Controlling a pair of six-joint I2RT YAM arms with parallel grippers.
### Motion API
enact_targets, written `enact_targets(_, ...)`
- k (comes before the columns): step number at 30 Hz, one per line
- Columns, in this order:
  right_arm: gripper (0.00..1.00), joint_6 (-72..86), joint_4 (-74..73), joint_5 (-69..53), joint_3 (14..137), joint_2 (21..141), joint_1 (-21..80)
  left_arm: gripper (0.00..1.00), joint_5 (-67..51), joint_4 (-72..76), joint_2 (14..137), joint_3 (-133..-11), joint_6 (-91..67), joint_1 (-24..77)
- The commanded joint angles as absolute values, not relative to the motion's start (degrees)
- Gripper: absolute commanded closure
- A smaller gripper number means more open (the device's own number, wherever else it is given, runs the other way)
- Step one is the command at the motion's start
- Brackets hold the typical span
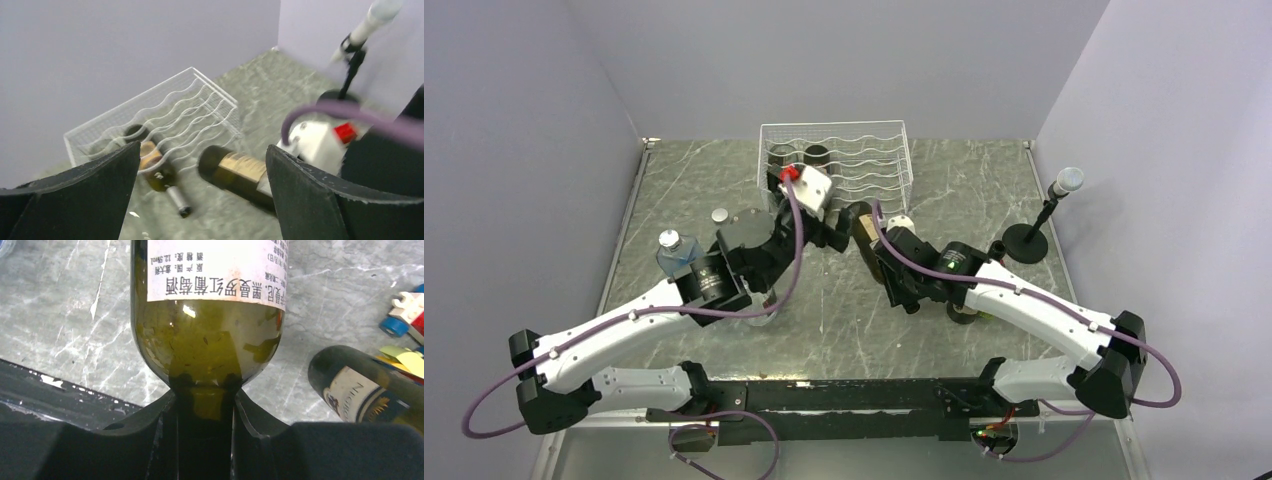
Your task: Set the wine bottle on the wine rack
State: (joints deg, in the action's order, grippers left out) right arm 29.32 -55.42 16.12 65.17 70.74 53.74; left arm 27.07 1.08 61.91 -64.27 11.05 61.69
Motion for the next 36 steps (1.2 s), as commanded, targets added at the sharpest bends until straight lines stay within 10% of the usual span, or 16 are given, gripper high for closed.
enact_targets(1,1.0,26.5,-35.1,18.9,61.0,65.5,51.7,0.01,32.5,-10.1,62.7,-72.1,-14.5,61.9)
enact_targets(36,1.0,27.9,-14.3,12.7,61.6,88.1,43.1,0.01,39.2,-25.3,41.1,-69.3,-20.4,61.9)
